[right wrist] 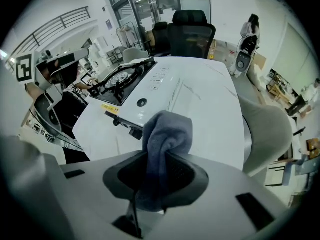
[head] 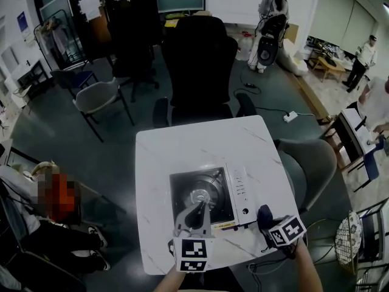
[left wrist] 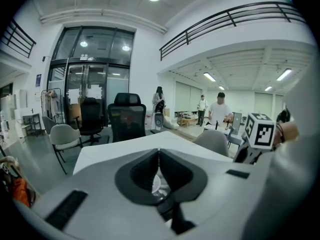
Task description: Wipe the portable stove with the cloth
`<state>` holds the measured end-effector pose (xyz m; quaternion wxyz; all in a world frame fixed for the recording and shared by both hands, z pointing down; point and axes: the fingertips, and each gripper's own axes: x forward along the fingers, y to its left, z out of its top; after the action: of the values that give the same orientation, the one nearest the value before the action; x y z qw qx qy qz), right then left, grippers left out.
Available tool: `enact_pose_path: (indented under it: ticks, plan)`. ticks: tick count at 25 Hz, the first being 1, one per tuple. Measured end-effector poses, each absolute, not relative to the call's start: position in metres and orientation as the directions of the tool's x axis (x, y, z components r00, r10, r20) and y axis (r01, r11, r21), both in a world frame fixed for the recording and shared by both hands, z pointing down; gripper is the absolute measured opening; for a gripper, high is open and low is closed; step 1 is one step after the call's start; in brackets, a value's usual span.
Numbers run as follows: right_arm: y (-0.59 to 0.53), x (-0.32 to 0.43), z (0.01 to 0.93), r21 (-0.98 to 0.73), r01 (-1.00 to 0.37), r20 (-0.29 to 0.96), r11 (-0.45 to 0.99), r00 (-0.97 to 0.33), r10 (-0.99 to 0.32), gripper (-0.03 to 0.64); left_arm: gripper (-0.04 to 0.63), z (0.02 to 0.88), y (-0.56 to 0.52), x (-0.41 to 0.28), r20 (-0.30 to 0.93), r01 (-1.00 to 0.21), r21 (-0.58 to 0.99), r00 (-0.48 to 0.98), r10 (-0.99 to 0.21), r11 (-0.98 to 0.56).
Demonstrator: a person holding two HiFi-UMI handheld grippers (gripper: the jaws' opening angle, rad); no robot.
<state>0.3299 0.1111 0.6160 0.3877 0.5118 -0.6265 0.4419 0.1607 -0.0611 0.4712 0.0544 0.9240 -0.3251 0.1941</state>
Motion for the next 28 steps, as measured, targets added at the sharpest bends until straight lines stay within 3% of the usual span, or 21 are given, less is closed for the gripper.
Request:
enact_pose_path:
  ticks: [28]
  plan:
    - [0.078, 0.170, 0.627, -0.277, -0.941, 0.897, 0.194, -0.326, -0.300, 0.106, 0.021, 0.475, -0.060, 0.091, 0.386, -0.652, 0.005, 0.701, -0.600, -0.758]
